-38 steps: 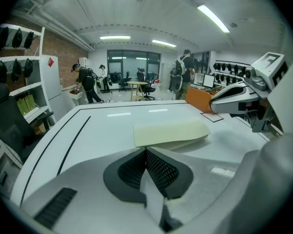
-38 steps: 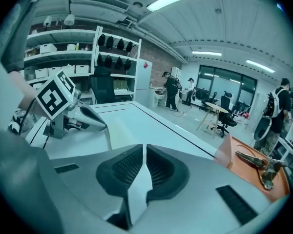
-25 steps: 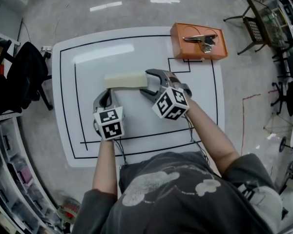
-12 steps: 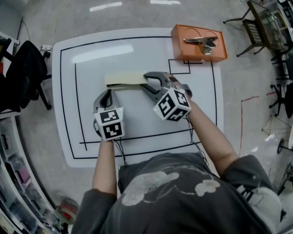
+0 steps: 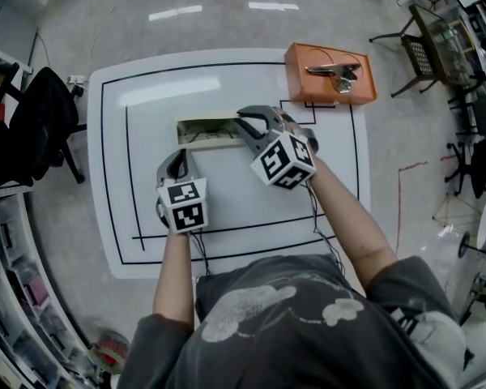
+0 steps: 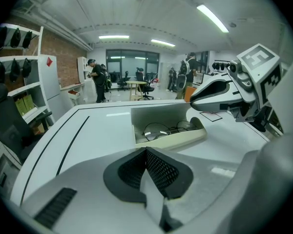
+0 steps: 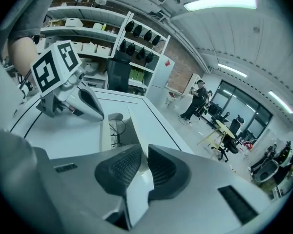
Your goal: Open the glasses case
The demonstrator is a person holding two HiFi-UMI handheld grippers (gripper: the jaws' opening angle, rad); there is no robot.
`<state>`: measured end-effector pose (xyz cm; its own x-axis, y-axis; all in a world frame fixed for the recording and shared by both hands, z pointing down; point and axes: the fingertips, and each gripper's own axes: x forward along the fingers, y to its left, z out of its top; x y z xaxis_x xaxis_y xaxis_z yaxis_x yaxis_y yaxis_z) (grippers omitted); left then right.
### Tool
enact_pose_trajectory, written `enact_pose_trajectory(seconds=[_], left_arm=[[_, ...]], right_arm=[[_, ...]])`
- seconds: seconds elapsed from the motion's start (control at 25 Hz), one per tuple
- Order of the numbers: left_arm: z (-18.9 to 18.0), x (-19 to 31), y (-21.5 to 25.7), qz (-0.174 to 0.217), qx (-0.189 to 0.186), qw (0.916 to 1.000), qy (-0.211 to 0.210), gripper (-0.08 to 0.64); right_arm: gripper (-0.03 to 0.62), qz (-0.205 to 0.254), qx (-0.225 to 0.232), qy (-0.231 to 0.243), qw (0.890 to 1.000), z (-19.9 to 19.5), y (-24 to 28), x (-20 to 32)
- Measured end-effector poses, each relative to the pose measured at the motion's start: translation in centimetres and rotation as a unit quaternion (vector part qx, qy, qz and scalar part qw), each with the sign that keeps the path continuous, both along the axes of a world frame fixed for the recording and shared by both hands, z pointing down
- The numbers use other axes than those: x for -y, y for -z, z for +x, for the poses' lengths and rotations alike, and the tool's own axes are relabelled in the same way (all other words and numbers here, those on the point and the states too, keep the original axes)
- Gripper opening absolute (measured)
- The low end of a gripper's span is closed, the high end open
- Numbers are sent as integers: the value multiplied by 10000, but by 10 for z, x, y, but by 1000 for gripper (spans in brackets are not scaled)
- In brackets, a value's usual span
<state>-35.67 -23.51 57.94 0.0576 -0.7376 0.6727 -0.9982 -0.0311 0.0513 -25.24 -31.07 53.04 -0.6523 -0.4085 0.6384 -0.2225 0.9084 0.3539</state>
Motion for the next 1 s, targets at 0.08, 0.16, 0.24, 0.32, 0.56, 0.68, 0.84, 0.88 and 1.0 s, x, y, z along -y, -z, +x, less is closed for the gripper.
enact_pose_trajectory(seconds=[0.08, 0.16, 0.24, 0.32, 0.56, 0.68, 0.84, 0.88, 1.0], left_arm=[[1, 0, 0, -12, 2, 10000, -24, 2], [1, 0, 0, -26, 6, 10000, -42, 2], [2, 0, -1, -29, 4, 10000, -46, 2], [2, 0, -1, -31, 12, 10000, -49, 2], [2, 0, -1, -33, 48, 10000, -21, 2], [1, 0, -1, -12, 7, 10000, -20, 2], [-1, -2, 1, 4, -64, 10000, 32, 2], [-1, -3, 3, 12, -68, 10000, 44, 2], [0, -7, 14, 85, -63, 9999, 103, 2]], right_arm=[[44, -2, 24, -88, 10000, -1, 0, 9], [44, -67, 75, -172, 9998, -2, -1, 16], [46, -120, 130, -218, 9996, -2, -2, 23], [48, -154, 159, -232, 9995, -2, -3, 27], [80, -222, 323, -469, 9981, -1, -1, 29], [121, -292, 318, -500, 9978, 4, -1, 22], [129, -275, 356, -567, 9974, 14, 6, 15], [129, -268, 380, -597, 9971, 17, 9, 13], [124, -175, 457, -639, 9968, 26, 21, 10]])
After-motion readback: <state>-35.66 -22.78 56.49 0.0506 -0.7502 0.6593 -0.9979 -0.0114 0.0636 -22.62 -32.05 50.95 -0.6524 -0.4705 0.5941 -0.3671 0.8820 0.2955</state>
